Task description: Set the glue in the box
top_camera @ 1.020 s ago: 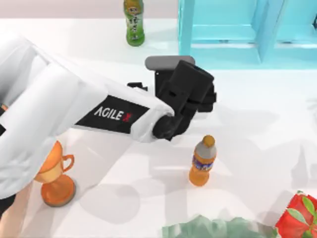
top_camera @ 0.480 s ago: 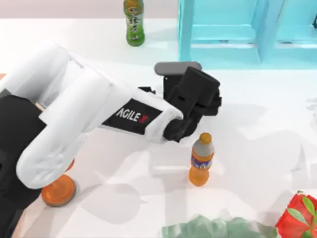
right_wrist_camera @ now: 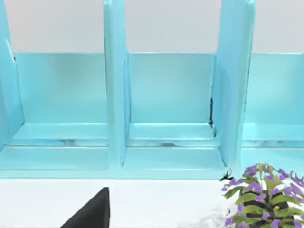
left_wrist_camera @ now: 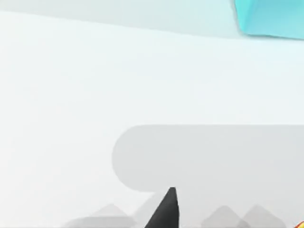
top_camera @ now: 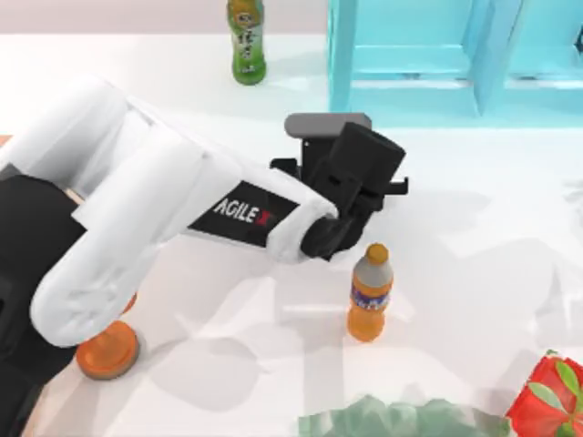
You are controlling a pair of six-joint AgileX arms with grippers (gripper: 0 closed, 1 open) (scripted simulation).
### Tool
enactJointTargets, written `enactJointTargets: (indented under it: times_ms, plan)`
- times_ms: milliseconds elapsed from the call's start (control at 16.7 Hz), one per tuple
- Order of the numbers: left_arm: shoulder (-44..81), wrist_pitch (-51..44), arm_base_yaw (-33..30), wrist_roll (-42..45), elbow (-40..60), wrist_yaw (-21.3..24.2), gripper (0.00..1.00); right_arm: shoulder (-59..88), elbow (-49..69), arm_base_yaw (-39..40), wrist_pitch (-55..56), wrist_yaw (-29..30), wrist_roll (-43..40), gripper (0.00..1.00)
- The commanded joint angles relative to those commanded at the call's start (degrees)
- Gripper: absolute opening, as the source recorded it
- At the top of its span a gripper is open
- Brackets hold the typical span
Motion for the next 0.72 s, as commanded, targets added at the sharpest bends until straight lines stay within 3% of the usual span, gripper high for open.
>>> enactJointTargets:
  times_ms: [300, 720]
  plan:
    - [0.0, 0.0, 0.0, 0.0, 0.0, 0.0, 0.02, 0.0, 0.0, 0.0, 0.0, 0.0, 0.0, 1.0]
    - [0.0, 0.0, 0.0, 0.0, 0.0, 0.0, 0.0, 0.0, 0.0, 0.0, 0.0, 0.0, 0.0, 1.0]
